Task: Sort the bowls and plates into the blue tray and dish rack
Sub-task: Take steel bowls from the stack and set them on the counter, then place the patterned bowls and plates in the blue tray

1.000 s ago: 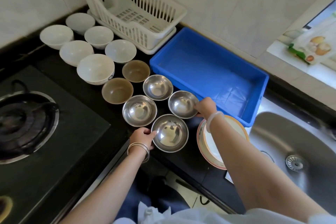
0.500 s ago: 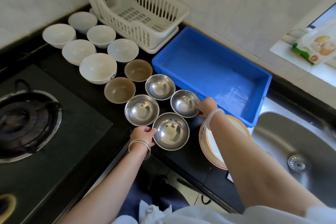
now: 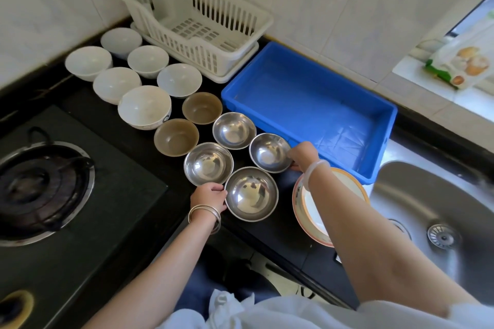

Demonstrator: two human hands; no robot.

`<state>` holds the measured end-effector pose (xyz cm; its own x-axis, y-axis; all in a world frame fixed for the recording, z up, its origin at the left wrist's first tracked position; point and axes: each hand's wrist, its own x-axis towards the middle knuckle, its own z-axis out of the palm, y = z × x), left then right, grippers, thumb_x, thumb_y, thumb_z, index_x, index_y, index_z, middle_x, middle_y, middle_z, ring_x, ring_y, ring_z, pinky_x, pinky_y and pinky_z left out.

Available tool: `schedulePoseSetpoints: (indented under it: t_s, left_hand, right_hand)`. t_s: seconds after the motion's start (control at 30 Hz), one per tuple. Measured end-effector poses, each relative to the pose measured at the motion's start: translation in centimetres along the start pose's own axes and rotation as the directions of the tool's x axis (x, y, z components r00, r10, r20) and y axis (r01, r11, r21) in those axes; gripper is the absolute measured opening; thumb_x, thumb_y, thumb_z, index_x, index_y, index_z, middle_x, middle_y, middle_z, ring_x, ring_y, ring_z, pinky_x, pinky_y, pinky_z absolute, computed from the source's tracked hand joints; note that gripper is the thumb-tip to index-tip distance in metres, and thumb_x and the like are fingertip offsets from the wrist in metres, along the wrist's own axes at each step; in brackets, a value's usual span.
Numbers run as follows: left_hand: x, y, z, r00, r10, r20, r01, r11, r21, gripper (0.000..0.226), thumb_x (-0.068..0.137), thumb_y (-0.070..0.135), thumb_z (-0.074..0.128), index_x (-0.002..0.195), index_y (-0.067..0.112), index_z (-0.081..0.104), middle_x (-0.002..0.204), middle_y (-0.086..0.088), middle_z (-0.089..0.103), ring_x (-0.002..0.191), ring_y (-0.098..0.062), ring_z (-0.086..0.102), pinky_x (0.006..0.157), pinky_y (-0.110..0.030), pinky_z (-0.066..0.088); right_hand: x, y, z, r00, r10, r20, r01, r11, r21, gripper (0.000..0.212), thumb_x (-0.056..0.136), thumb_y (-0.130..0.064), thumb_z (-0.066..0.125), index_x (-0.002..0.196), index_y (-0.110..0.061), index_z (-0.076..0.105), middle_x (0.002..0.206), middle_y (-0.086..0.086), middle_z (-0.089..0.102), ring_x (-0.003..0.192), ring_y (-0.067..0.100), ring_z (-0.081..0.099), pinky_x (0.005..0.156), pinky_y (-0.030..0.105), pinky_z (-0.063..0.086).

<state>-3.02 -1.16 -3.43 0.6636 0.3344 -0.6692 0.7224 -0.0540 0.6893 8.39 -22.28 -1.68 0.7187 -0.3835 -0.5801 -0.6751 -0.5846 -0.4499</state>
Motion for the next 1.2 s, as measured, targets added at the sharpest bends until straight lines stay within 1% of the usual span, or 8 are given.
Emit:
schedulePoseSetpoints:
  t_s: [0.13,0.2,0.27,0.37,0.53,0.77,0.93,1.2]
  left_hand:
    - [-0.2,1.0,-0.6,0.999,0.053,0.007,-0.053,0.998,0.037,0.02,0.081,0.007,0.06,0.099,0.01,0.067,0.099,-0.013,0.069,0.08,-0.023,0.067,0.073,-0.029,0.057]
    - [-0.5,1.8,-0.6,0.989,0.151,0.008,-0.15,0.973,0.178,0.025,0.083,0.011,0.057,0.106,0.01,0.066,0.104,-0.009,0.07,0.092,-0.025,0.067,0.086,-0.032,0.053]
    - [-1.1,2.8,-0.3,0.964,0.263,0.026,-0.258,0.917,0.304,0.027,0.085,0.013,0.055,0.11,0.011,0.065,0.106,-0.006,0.07,0.099,-0.023,0.064,0.084,-0.026,0.047]
    - [-2.1,4.4,1.3,0.925,0.371,0.08,-0.375,0.859,0.349,0.025,0.087,0.014,0.055,0.11,0.01,0.064,0.106,-0.007,0.07,0.099,-0.021,0.062,0.079,-0.023,0.042]
    - [-3.8,5.6,5.8,0.88,0.384,0.281,-0.465,0.819,0.337,0.025,0.087,0.018,0.058,0.11,0.012,0.065,0.108,-0.005,0.07,0.102,-0.019,0.063,0.085,-0.024,0.046]
    - [-5.9,5.2,11.6,0.766,0.259,0.588,-0.595,0.633,0.496,0.034,0.088,0.026,0.057,0.12,0.013,0.057,0.119,-0.007,0.063,0.109,-0.024,0.058,0.092,-0.035,0.049]
    - [-6.1,4.8,12.8,0.788,0.218,0.576,-0.575,0.596,0.561,0.03,0.088,0.019,0.055,0.117,0.012,0.056,0.113,-0.011,0.062,0.103,-0.029,0.059,0.085,-0.044,0.054]
    - [-4.3,6.2,12.4,0.776,0.284,0.564,-0.61,0.567,0.553,0.026,0.087,0.013,0.054,0.112,0.013,0.06,0.102,-0.004,0.065,0.095,-0.024,0.06,0.078,-0.032,0.047]
  right_hand:
    - [-1.2,-0.2,-0.4,0.998,-0.059,-0.015,0.059,0.998,-0.035,0.024,0.084,-0.005,0.046,0.061,-0.009,0.039,0.061,0.007,0.044,0.06,0.024,0.042,0.052,0.028,0.035]
    - [-2.1,0.2,-0.9,0.991,-0.124,-0.055,0.121,0.991,-0.06,0.026,0.085,-0.009,0.046,0.061,-0.006,0.039,0.06,0.008,0.044,0.059,0.026,0.039,0.05,0.029,0.031]
    - [-3.3,0.9,-1.7,0.962,-0.225,-0.156,0.218,0.974,-0.059,0.023,0.088,-0.011,0.044,0.069,0.0,0.052,0.068,0.014,0.054,0.07,0.033,0.047,0.056,0.032,0.036]
    - [-5.1,3.0,-3.5,0.895,-0.294,-0.335,0.282,0.956,-0.085,0.025,0.093,-0.016,0.041,0.093,-0.012,0.066,0.082,0.009,0.066,0.086,0.037,0.055,0.059,0.029,0.037]
    - [-6.4,9.3,-6.6,0.842,-0.215,-0.494,0.172,0.976,-0.131,0.032,0.094,-0.015,0.045,0.123,-0.011,0.06,0.12,0.013,0.064,0.106,0.033,0.057,0.076,0.032,0.043]
    - [-7.3,16.3,-7.4,0.924,-0.014,-0.381,0.012,1.0,-0.007,0.036,0.095,-0.025,0.049,0.127,-0.011,0.057,0.12,0.016,0.065,0.111,0.033,0.057,0.086,0.035,0.043]
    - [-8.1,17.1,-6.4,0.915,0.037,-0.402,0.03,0.987,0.16,0.026,0.095,-0.028,0.048,0.107,-0.015,0.067,0.098,0.011,0.071,0.077,0.022,0.054,0.066,0.028,0.036]
    - [-10.8,17.2,-3.8,0.908,0.149,-0.392,-0.031,0.956,0.291,0.026,0.096,-0.032,0.049,0.106,-0.016,0.067,0.092,0.004,0.068,0.074,0.015,0.051,0.057,0.023,0.035]
